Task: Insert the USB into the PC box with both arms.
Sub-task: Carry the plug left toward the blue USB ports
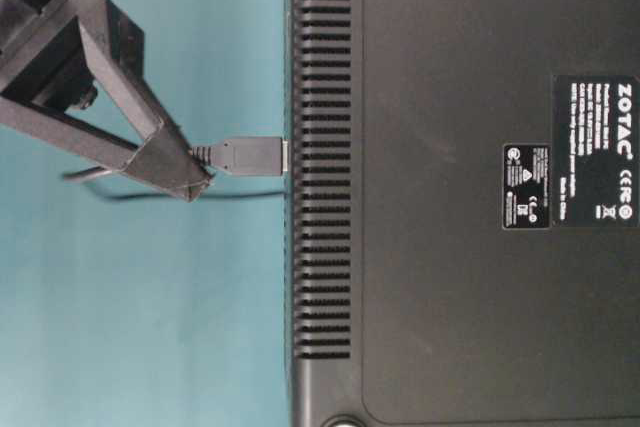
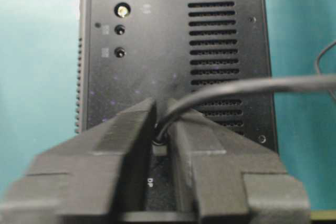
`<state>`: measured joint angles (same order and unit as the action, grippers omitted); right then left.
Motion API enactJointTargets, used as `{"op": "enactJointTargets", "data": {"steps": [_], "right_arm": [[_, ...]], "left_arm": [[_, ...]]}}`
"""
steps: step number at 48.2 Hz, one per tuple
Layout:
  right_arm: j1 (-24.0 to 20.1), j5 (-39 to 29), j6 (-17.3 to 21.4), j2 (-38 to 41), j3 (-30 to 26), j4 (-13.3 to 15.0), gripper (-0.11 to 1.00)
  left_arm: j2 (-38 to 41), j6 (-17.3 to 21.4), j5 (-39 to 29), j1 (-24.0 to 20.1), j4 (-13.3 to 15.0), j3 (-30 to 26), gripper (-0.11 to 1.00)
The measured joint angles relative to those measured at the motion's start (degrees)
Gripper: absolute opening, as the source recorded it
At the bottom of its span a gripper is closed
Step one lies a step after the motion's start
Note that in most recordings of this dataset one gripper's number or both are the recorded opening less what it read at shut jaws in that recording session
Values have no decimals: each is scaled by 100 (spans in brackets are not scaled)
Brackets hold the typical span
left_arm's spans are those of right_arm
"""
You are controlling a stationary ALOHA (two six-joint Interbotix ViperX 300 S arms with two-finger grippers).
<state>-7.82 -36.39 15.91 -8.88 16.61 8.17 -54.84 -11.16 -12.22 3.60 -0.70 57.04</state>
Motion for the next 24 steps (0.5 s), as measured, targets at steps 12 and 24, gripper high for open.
{"op": "enactJointTargets", "data": {"steps": [12, 24], "right_arm": [[53, 26, 9, -79, 9, 0, 61], [53, 26, 9, -88, 62, 0, 61]], "left_arm": [[0, -9, -9, 0, 0, 0, 0], [0, -9, -9, 0, 0, 0, 0]]}}
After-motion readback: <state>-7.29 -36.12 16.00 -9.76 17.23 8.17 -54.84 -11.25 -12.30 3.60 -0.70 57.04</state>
